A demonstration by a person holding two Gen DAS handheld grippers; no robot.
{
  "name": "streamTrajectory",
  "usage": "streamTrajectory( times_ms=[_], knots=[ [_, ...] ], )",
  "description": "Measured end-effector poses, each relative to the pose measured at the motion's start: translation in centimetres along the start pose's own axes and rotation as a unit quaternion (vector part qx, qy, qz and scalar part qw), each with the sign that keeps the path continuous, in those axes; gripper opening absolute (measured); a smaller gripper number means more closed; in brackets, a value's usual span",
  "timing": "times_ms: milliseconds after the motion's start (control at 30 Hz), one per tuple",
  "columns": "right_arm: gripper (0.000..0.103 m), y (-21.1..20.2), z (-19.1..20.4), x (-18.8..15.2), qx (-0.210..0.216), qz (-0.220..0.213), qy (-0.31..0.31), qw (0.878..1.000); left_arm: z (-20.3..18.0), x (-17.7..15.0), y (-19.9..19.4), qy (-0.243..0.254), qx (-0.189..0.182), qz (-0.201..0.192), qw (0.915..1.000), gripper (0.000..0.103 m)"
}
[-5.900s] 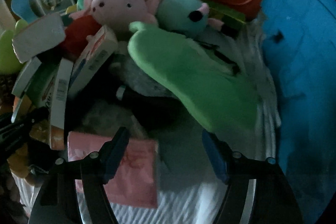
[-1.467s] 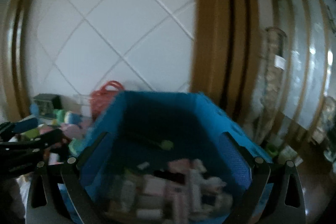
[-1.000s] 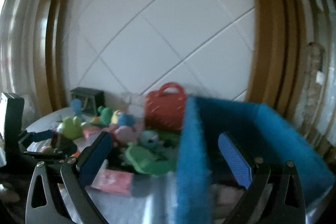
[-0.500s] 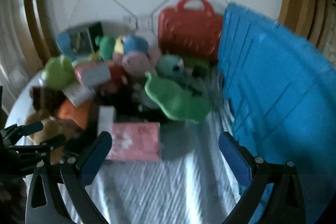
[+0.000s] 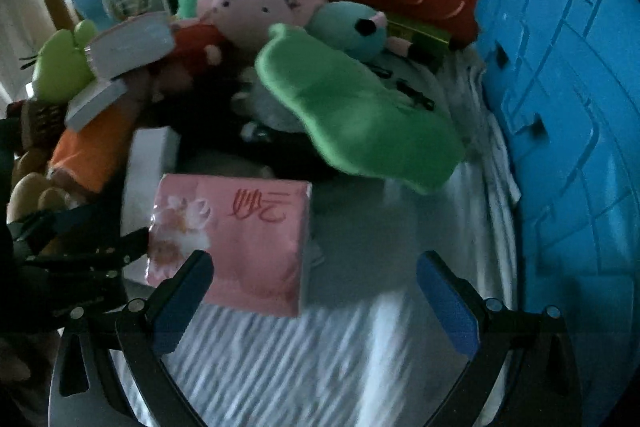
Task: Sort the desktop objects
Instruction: 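Grasp the white medicine box with the left tool while the right tool grasps the pink tissue pack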
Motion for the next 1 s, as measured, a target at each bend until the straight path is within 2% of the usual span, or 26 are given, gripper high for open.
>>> streamTrajectory(
  times_ms=[67,100,133,167,400,600,733,800,900,1000],
  knots=[
    [0.103,0.3,-0.7,0.3,-0.002,0.003,0.003,1.000,-0.9,0.3,1.4,-0.002,-0.013,0.002,0.9999,0.082],
    [0.103,0.5,-1.0,0.4,0.001,0.005,0.006,1.000,-1.0,0.4,1.8,-0.008,-0.019,0.005,0.9998,0.074],
    [0.103,0.8,-1.0,0.6,0.002,0.007,0.007,1.000,-1.0,0.5,2.1,-0.015,-0.017,0.010,0.9997,0.062],
    [0.103,1.0,-1.0,0.6,0.003,0.009,0.007,1.000,-0.7,0.2,2.5,-0.013,-0.004,0.024,0.9996,0.041],
    [0.103,2.5,-0.3,0.1,0.018,0.032,0.003,0.999,1.0,-3.6,1.0,-0.008,0.001,0.043,0.9991,0.041],
    [0.103,2.5,-1.0,-2.1,0.022,0.049,0.019,0.998,0.8,-6.5,0.5,-0.002,0.003,0.053,0.9986,0.041],
    [0.103,2.7,0.5,-4.0,0.088,0.075,0.027,0.993,1.1,-8.0,-0.4,-0.022,0.011,0.045,0.9987,0.041],
    [0.103,2.5,2.4,-4.4,0.135,0.077,0.017,0.988,1.7,-9.0,-1.1,-0.037,0.023,0.039,0.9983,0.041],
    [0.103,1.5,5.6,-4.5,0.199,0.069,-0.006,0.978,2.9,-10.3,-1.8,-0.060,0.041,0.032,0.9969,0.041],
    [0.103,-0.3,8.0,-4.6,0.239,0.053,-0.044,0.969,3.8,-11.5,-1.8,-0.082,0.053,0.027,0.9948,0.041]
  ],
)
Point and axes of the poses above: each gripper's, at about its wrist camera, not at the fingertips, and y roughly the way its jaws point, z to its left, x to its top, the point moved 7 cm from there along y, roughly the way its jaws point, and after that the axes turned 3 degrees about -z, right-handed, at the moved point
